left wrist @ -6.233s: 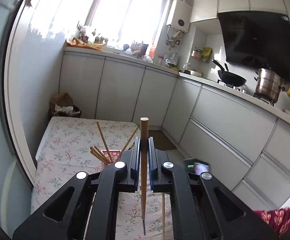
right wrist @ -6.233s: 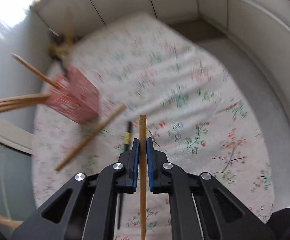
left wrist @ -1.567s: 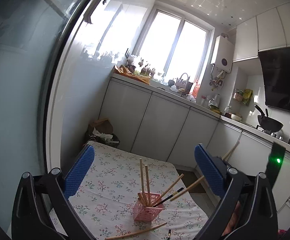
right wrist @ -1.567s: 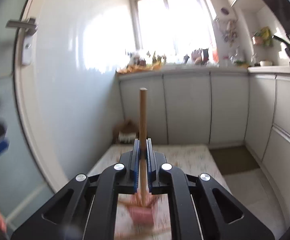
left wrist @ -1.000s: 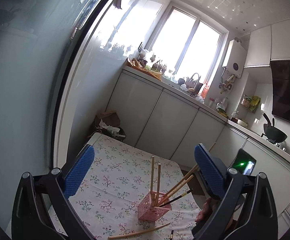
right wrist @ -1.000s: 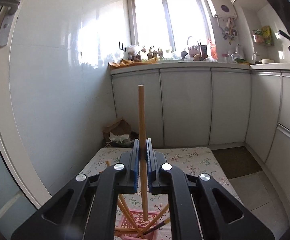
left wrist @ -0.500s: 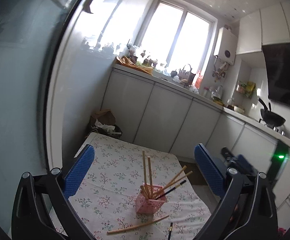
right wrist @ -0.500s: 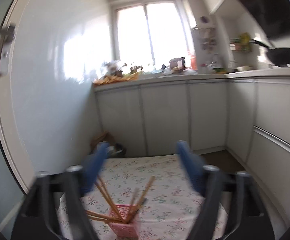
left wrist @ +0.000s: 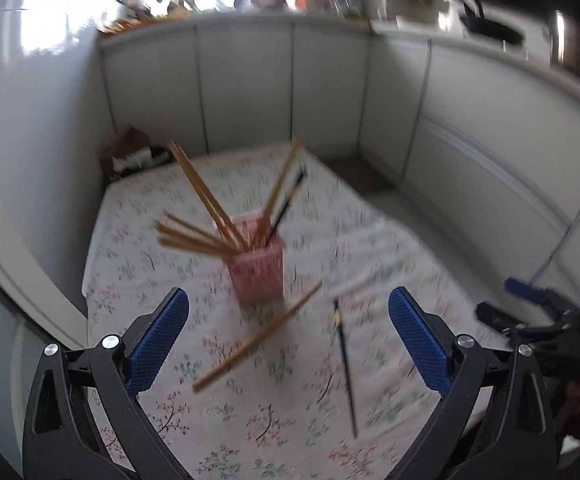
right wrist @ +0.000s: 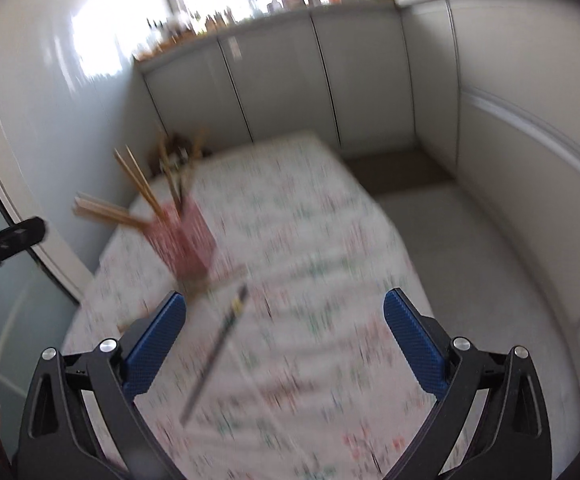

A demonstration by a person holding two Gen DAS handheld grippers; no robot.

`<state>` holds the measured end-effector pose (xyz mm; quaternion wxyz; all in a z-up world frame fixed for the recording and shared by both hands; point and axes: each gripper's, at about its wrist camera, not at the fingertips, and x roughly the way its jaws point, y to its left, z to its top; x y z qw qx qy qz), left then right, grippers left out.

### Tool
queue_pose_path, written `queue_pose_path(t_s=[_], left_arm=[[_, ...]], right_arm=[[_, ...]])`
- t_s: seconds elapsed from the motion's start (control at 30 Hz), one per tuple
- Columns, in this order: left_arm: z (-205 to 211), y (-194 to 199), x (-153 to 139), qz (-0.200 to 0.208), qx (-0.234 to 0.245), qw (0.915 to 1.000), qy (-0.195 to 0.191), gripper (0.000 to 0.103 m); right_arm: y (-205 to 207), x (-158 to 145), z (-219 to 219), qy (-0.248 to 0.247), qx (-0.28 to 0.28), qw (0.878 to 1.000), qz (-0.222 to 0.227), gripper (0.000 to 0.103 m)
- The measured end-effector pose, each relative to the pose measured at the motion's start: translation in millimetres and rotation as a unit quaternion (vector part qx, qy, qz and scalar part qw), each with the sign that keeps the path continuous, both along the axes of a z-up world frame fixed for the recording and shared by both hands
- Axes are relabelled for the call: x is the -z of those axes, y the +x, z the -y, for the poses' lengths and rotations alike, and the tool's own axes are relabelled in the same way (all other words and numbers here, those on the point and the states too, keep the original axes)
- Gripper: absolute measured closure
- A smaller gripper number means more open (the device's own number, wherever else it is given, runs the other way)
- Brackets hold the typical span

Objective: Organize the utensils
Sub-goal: 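Move both open tools to the last chopstick and black paintbrush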

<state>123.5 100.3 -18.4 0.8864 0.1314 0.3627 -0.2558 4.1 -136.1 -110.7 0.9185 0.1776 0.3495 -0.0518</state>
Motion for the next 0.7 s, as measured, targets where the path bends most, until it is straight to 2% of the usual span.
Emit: queue_pose_path(t_s=[0.1, 0.27, 0.33, 0.4, 0.53, 0.7], left_arm=[[10, 26, 39, -0.044, 0.004, 0.9971, 0.062, 0.007], [-7, 63, 102, -0.123, 0.017, 0.9855, 0.115, 0.008], [-14, 71, 121, -0.143, 0.024, 0.9802, 0.135, 0.015], [-20, 75, 134, -0.143, 0.031, 0.9758, 0.163, 0.018], [-29, 84, 153, -0.170, 0.024, 0.9706, 0.169, 0.034], [-36, 87, 163, -0.175, 0.010, 0.9714, 0.160, 0.037]], right_arm=[[-6, 24, -3, 0.008, -0.013, 0.999, -0.031, 0.007], [-3, 47, -2, 0.031, -0.026, 0.997, -0.065, 0.007], [0, 50, -1, 0.045, -0.026, 0.996, -0.073, 0.007], [3, 53, -1, 0.048, -0.026, 0.995, -0.080, 0.007], [9, 56, -5, 0.045, -0.026, 0.995, -0.088, 0.007], [12, 54, -8, 0.038, -0.032, 0.994, -0.094, 0.007]])
